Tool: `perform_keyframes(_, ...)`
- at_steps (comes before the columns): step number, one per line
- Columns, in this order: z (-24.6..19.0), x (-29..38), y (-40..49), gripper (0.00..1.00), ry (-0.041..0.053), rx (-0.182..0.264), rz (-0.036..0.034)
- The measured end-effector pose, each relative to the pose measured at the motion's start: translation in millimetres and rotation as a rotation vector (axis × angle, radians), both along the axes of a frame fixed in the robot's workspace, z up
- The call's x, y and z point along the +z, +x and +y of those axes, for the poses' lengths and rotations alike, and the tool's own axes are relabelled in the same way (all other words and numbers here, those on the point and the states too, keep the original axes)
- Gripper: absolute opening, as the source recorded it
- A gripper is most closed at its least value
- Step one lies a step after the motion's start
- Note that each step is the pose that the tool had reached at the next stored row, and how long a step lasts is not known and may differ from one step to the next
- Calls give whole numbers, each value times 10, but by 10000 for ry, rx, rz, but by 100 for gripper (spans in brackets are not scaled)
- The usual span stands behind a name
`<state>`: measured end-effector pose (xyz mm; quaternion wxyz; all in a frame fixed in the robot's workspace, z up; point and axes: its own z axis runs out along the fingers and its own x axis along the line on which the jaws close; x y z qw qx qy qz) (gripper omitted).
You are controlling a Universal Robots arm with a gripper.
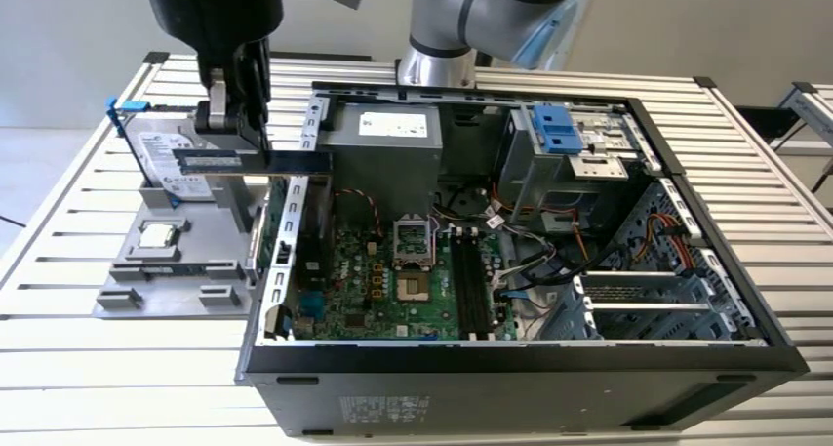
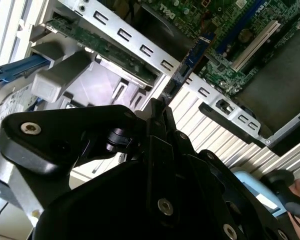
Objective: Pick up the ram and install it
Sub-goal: 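Pick up the ram and move it above insertion slot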
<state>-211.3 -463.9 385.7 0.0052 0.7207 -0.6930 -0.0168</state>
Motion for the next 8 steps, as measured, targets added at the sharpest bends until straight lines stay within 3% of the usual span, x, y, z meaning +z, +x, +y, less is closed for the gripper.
perform_keyframes(8,0,0,95,0,-1,0,10)
